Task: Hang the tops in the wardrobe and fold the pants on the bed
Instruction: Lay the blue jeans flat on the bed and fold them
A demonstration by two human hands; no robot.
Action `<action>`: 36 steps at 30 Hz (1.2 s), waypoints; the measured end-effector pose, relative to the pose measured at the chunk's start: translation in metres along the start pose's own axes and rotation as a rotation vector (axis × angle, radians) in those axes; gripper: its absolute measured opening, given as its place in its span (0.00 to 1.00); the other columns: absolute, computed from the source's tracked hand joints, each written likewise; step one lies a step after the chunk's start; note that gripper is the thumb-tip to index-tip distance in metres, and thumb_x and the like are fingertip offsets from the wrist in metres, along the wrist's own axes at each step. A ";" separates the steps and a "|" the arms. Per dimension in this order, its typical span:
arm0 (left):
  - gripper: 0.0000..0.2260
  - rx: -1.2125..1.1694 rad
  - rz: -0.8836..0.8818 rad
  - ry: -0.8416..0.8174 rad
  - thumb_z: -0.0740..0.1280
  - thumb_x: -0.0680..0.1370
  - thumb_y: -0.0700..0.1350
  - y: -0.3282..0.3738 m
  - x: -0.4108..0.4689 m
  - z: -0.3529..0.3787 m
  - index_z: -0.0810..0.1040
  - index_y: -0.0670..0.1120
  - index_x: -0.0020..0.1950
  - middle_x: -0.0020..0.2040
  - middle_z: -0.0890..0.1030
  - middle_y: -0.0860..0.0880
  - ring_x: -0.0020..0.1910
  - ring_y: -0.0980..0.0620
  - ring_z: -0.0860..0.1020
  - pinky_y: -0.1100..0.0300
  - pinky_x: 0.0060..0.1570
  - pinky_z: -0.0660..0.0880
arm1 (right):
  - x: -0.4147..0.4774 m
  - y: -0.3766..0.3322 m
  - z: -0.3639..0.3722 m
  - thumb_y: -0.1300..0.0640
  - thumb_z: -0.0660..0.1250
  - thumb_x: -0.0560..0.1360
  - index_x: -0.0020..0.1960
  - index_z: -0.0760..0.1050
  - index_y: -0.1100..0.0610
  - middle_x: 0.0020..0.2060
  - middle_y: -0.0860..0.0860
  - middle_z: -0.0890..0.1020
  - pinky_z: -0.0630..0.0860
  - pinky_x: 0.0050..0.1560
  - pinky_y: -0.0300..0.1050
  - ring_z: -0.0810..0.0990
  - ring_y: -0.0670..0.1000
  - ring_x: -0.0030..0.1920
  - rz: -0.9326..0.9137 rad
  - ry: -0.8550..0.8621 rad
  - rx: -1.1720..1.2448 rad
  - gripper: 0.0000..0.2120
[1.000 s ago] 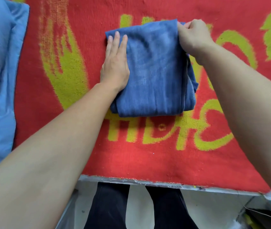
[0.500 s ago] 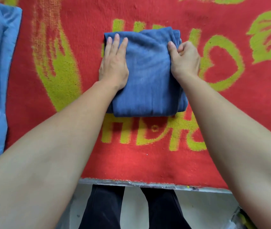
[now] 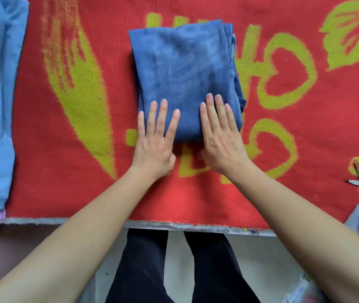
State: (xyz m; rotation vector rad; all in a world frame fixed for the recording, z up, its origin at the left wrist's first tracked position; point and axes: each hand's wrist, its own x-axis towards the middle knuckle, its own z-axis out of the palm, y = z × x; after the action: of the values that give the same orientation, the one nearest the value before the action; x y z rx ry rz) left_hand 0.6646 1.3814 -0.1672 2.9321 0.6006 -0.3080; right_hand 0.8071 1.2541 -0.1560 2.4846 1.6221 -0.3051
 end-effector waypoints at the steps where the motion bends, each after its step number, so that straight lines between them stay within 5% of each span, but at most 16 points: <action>1: 0.47 0.038 -0.011 -0.013 0.70 0.64 0.46 -0.004 0.007 0.004 0.52 0.44 0.81 0.80 0.52 0.35 0.78 0.33 0.50 0.33 0.74 0.51 | 0.009 0.004 0.007 0.62 0.59 0.77 0.80 0.52 0.67 0.79 0.65 0.54 0.52 0.78 0.63 0.52 0.66 0.79 0.027 0.013 -0.045 0.34; 6: 0.40 0.105 -0.107 0.018 0.67 0.71 0.44 -0.007 0.042 0.014 0.54 0.50 0.81 0.80 0.56 0.39 0.77 0.34 0.56 0.31 0.69 0.60 | 0.035 0.012 0.026 0.63 0.54 0.82 0.79 0.57 0.63 0.78 0.61 0.60 0.62 0.72 0.71 0.59 0.62 0.78 0.102 0.108 -0.114 0.26; 10: 0.42 0.020 -0.099 -0.144 0.71 0.69 0.44 -0.015 0.046 0.003 0.56 0.52 0.80 0.80 0.56 0.41 0.78 0.36 0.56 0.39 0.68 0.65 | 0.033 0.009 0.012 0.62 0.55 0.79 0.81 0.51 0.59 0.81 0.57 0.52 0.58 0.73 0.71 0.49 0.59 0.81 0.120 -0.111 0.030 0.32; 13: 0.39 -0.050 -0.072 -0.298 0.71 0.71 0.46 -0.025 0.061 -0.034 0.57 0.54 0.80 0.79 0.59 0.44 0.76 0.40 0.61 0.46 0.67 0.69 | 0.045 0.019 -0.028 0.59 0.65 0.75 0.80 0.56 0.55 0.79 0.56 0.58 0.67 0.69 0.66 0.53 0.57 0.80 0.072 -0.268 0.128 0.36; 18: 0.29 -0.234 -0.163 -0.377 0.66 0.73 0.44 -0.029 0.066 -0.154 0.68 0.58 0.74 0.69 0.76 0.49 0.65 0.42 0.75 0.52 0.59 0.73 | 0.062 0.036 -0.157 0.61 0.65 0.71 0.66 0.75 0.53 0.56 0.56 0.81 0.77 0.53 0.50 0.78 0.61 0.60 -0.008 -0.360 0.191 0.23; 23: 0.12 -0.322 -0.191 -0.386 0.70 0.70 0.47 -0.022 0.020 -0.274 0.76 0.57 0.52 0.52 0.83 0.49 0.54 0.43 0.79 0.58 0.44 0.71 | 0.033 0.037 -0.267 0.60 0.64 0.68 0.48 0.77 0.53 0.37 0.50 0.78 0.72 0.38 0.43 0.80 0.59 0.45 -0.032 -0.495 0.295 0.10; 27: 0.22 -0.254 -0.265 -0.266 0.66 0.69 0.45 -0.016 -0.039 -0.312 0.75 0.59 0.62 0.53 0.83 0.51 0.54 0.43 0.80 0.55 0.48 0.76 | 0.000 0.018 -0.297 0.60 0.62 0.65 0.48 0.75 0.50 0.36 0.49 0.79 0.69 0.32 0.42 0.79 0.57 0.41 -0.119 -0.421 0.383 0.13; 31: 0.34 -0.188 -0.360 -0.094 0.66 0.71 0.44 -0.012 -0.101 -0.323 0.63 0.61 0.76 0.70 0.75 0.57 0.64 0.47 0.76 0.56 0.54 0.74 | -0.018 -0.014 -0.317 0.53 0.67 0.69 0.68 0.70 0.44 0.47 0.48 0.81 0.69 0.38 0.43 0.80 0.57 0.47 -0.291 -0.209 0.217 0.28; 36: 0.34 -0.149 -0.489 0.016 0.65 0.71 0.44 -0.011 -0.172 -0.359 0.63 0.59 0.76 0.73 0.71 0.56 0.68 0.48 0.73 0.52 0.58 0.74 | -0.045 -0.054 -0.355 0.51 0.68 0.67 0.65 0.70 0.45 0.54 0.46 0.82 0.76 0.43 0.47 0.81 0.55 0.54 -0.462 -0.039 0.169 0.26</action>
State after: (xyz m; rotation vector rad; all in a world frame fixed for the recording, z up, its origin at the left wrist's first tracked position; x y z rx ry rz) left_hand 0.5672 1.3877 0.2194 2.6117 1.2814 -0.2725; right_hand 0.7698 1.3219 0.1971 2.1624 2.2238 -0.5628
